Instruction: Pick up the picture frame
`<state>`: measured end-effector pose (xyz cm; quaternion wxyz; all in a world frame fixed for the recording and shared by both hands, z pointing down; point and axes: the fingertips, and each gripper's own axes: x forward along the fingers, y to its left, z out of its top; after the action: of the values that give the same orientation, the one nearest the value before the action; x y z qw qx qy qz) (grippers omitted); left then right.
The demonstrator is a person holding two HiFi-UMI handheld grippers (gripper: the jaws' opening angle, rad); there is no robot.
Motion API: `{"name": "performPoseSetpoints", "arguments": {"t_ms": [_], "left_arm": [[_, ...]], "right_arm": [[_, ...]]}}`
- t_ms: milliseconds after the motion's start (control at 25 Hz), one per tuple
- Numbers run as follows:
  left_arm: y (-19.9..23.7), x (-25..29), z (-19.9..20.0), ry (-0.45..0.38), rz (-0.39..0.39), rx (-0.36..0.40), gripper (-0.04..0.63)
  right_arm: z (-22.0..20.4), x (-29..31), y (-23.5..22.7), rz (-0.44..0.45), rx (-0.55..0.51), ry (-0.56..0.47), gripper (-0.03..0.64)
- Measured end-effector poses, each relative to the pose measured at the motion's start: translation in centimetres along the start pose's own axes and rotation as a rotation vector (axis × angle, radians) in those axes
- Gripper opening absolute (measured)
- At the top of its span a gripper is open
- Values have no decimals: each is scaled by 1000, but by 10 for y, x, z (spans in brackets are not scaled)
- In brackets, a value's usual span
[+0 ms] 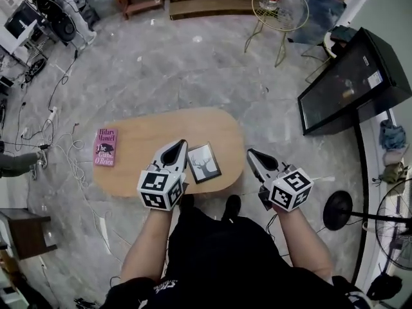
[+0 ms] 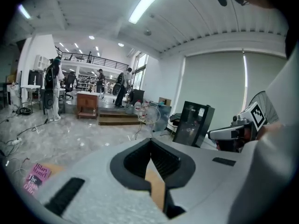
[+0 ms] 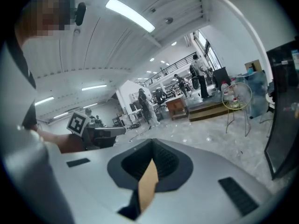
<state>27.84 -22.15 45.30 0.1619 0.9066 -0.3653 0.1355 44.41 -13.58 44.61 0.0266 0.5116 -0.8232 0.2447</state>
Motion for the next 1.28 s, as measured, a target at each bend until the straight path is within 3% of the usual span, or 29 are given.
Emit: {"name": "performPoseSetpoints", "arguments": {"t_ms": [320,640,1280], "left_arm": [[-5,-4,-42,58,77,-62,11],[36,1,-92,112,101,-127,11],[97,-10,-214,242,112,-241,11]], "right_arm": [[-43,13,-20,62,18,125,6],[-80,63,-17,83,11,235,6],[-200,151,24,149,-25,484,14]]}}
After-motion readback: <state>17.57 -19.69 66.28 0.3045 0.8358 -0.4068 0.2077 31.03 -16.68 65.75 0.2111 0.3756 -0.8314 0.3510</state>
